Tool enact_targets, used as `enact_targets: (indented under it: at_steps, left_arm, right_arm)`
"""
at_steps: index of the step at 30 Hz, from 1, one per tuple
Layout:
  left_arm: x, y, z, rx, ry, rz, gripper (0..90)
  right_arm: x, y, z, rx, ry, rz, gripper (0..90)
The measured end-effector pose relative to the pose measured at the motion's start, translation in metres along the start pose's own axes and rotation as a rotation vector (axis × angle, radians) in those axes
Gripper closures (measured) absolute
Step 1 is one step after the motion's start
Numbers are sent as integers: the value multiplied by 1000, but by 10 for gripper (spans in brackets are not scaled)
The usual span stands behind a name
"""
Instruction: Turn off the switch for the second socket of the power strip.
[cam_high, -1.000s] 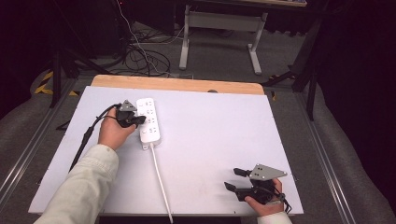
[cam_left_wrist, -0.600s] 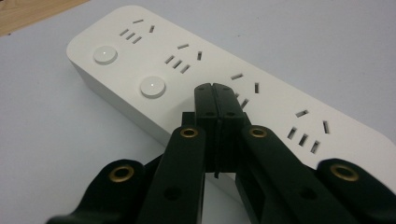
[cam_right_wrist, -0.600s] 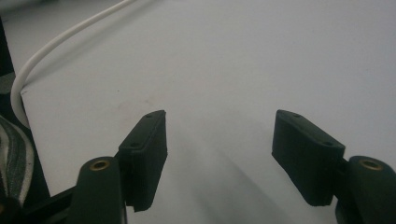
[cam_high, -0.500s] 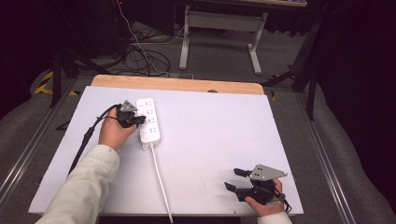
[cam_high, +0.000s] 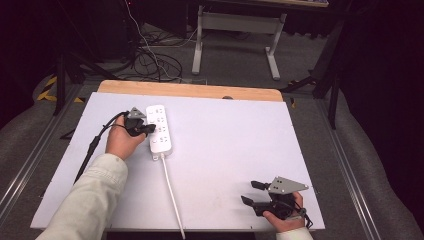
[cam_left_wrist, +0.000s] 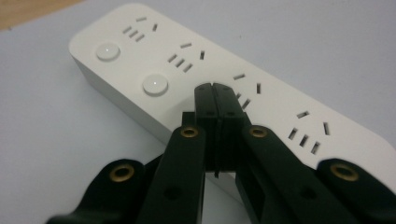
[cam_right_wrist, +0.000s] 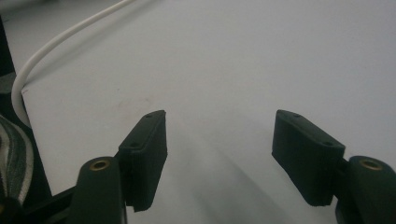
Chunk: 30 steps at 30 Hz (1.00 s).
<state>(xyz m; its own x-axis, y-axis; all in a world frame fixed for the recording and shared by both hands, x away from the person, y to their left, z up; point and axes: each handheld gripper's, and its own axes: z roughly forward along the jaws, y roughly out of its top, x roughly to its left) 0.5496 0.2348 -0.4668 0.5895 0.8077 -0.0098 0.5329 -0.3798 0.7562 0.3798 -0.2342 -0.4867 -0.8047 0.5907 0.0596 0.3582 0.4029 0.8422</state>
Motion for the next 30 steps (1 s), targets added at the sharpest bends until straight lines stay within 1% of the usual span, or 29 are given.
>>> enact_targets:
  at_steps: [1, 2, 3, 4, 5, 6, 7, 8, 9, 10, 11, 12, 13, 15, 17, 18, 20, 21, 22, 27, 30]
  left_arm:
    - [-2, 3, -4, 6, 39, 46, 900]
    - [-4, 4, -6, 9, 58, 63, 900]
    - [-4, 4, -6, 9, 58, 63, 900]
    - [-4, 7, -13, -27, 55, 46, 900]
    - [-3, 9, -17, -46, 57, 34, 900]
    - [-3, 12, -21, -62, 42, 26, 900]
    - [-3, 12, -21, -62, 42, 26, 900]
    - [-4, 15, -26, -68, 42, 35, 900]
    - [-5, 16, -29, -69, 32, 41, 900]
    - [-7, 18, -32, -71, 25, 44, 900]
    - [-10, 20, -34, -79, 13, 38, 900]
    - [-12, 21, -36, -81, 2, 39, 900]
    - [-14, 23, -39, -80, 2, 46, 900]
    - [-18, 26, -42, -81, -19, 48, 900]
    - [-22, 30, -45, -90, -29, 56, 900]
    - [-24, 32, -47, -94, -41, 51, 900]
    - [-27, 34, -50, -99, -49, 56, 900]
    - [-28, 36, -52, -97, -45, 65, 900]
    - [-29, 37, -53, -98, -52, 68, 900]
    - [-33, 40, -60, -116, -68, 53, 900]
    - [-34, 40, -62, -113, -67, 60, 900]
  right_arm:
    - [0, 0, 0, -1, 0, 2, 361]
    - [-1, 0, 0, -1, -1, 2, 361]
    - [-1, 0, 1, -1, -2, 1, 362]
    - [-1, 1, 2, -1, -1, 3, 361]
    - [-1, 1, 2, 4, -3, 1, 361]
    - [-1, 2, 3, 6, -4, 0, 361]
    - [-1, 2, 3, 6, -4, 0, 361]
    - [-1, 2, 3, 5, -7, -1, 361]
    - [0, 2, 3, 5, -6, 0, 361]
    - [0, 2, 3, 5, -6, 0, 361]
    - [0, 2, 4, 8, -8, -1, 361]
    - [0, 2, 4, 9, -9, -1, 360]
    - [0, 2, 4, 9, -9, -1, 360]
    - [0, 2, 4, 8, -10, -1, 361]
    - [0, 2, 3, 6, -10, -1, 361]
    - [0, 2, 3, 6, -11, 0, 361]
    - [-1, 2, 3, 6, -11, 1, 361]
    - [-1, 2, 3, 5, -10, 2, 361]
    - [-1, 2, 3, 6, -10, 1, 361]
    - [-1, 3, 3, 5, -9, -1, 361]
    - [0, 3, 3, 5, -8, -1, 361]
